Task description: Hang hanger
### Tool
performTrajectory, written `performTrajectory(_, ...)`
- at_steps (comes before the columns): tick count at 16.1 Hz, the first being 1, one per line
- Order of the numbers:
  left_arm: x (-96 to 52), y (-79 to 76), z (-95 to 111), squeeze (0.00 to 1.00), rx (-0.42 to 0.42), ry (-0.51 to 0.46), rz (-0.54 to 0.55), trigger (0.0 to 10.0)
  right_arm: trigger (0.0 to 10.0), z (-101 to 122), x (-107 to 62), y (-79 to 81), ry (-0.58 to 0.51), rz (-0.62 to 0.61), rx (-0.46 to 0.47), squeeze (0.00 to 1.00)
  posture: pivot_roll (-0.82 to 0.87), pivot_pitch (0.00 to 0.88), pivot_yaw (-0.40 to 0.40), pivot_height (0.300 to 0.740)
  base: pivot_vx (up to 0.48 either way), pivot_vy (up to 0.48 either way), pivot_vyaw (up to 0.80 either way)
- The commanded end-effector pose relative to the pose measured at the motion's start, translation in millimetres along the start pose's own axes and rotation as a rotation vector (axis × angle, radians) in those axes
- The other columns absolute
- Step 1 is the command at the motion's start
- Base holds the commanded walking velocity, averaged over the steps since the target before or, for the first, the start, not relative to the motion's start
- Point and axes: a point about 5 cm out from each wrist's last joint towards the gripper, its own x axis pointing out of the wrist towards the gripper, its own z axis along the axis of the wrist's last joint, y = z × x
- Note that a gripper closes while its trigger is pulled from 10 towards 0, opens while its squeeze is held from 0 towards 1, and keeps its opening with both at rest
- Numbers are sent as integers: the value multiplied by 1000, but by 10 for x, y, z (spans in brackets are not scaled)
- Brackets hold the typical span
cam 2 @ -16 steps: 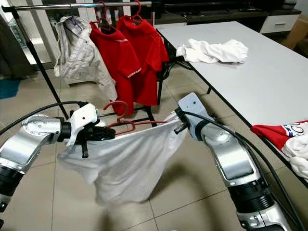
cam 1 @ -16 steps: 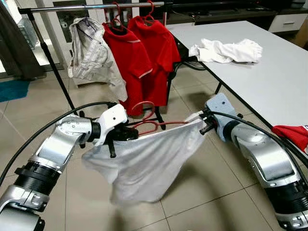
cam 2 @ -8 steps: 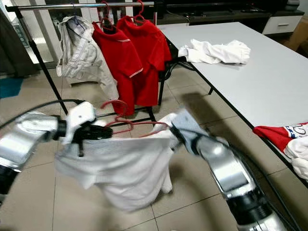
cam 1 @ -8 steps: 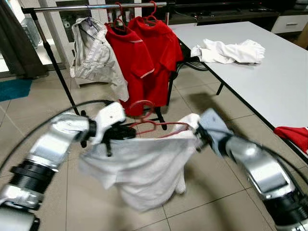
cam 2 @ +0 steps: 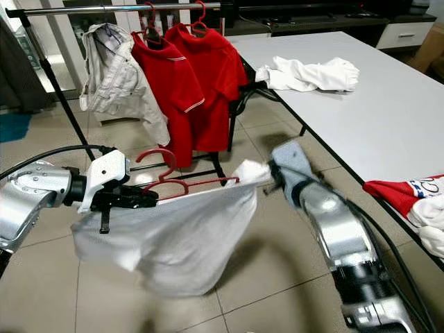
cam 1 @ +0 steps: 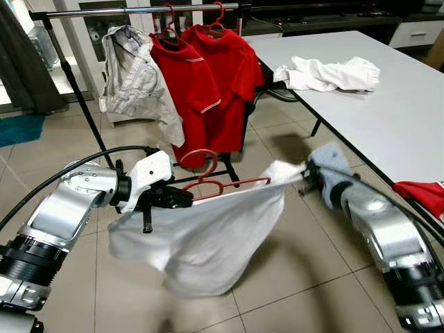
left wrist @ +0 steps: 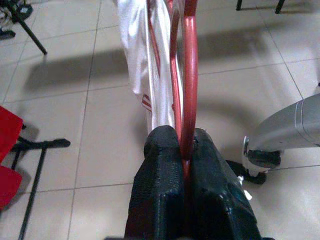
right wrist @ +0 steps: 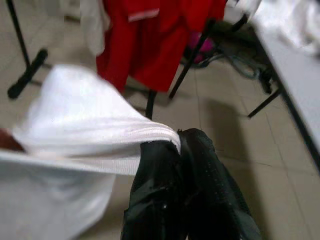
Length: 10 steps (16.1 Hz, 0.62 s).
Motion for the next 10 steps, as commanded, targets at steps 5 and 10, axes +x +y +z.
performTrajectory(5,76,107,-140,0,12,124,124,0,0,561,-107,83,-230,98,134,0,-118,0,9,740,0,0,0)
performTrajectory(10,134,168,111,0,37,-44,145,0,0,252,-112,484,-64,264,-42,0,-116,0,12,740,0,0,0)
